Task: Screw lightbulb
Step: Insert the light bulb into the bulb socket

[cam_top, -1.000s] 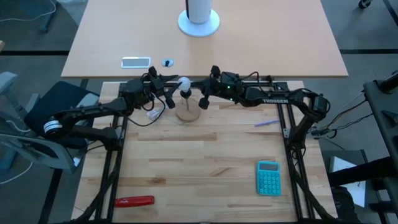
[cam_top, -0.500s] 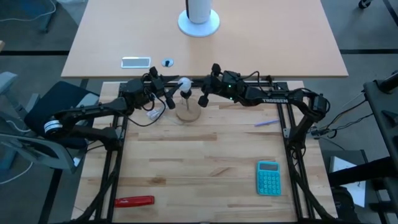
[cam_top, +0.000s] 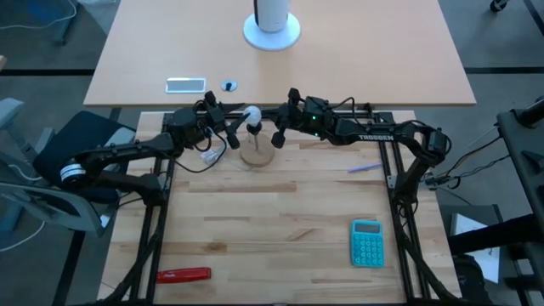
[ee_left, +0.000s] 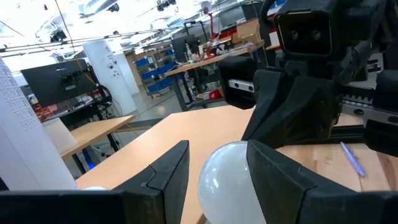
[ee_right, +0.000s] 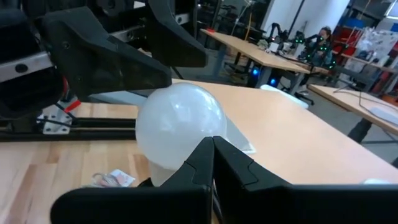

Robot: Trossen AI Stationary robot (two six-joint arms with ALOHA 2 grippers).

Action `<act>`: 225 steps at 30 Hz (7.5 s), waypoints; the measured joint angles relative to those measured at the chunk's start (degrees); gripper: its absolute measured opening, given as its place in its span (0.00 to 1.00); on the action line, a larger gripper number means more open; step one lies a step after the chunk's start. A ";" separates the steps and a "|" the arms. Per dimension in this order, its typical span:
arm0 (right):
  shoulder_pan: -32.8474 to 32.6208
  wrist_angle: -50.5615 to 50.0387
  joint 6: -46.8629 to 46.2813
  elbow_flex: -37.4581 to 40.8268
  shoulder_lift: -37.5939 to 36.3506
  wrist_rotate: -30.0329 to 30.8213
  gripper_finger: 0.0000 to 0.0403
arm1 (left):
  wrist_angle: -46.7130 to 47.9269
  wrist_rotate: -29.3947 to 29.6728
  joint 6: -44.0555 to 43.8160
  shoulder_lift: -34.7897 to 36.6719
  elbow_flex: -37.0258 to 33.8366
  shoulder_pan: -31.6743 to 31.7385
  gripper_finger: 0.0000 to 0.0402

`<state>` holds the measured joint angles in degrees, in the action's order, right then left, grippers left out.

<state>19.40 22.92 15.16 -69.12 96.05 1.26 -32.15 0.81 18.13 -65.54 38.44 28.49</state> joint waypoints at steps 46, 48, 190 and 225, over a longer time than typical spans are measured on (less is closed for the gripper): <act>-1.47 -1.79 -0.71 0.00 -0.03 -1.32 0.00 | 0.10 2.46 0.46 0.02 0.02 0.06 0.39; -1.82 -1.89 -0.93 0.00 -0.11 -2.27 0.00 | 0.01 2.81 0.46 0.02 0.02 0.07 0.39; -0.15 2.21 0.20 0.00 2.32 -4.14 0.00 | 3.92 -1.10 -0.74 -0.29 1.86 0.13 0.00; -1.23 0.85 4.31 0.00 2.12 -2.60 0.00 | 17.18 0.67 -6.21 3.93 1.84 -0.33 0.00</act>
<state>18.17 23.76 19.47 -69.12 98.17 -1.34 -14.97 1.47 11.92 -61.61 40.27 28.16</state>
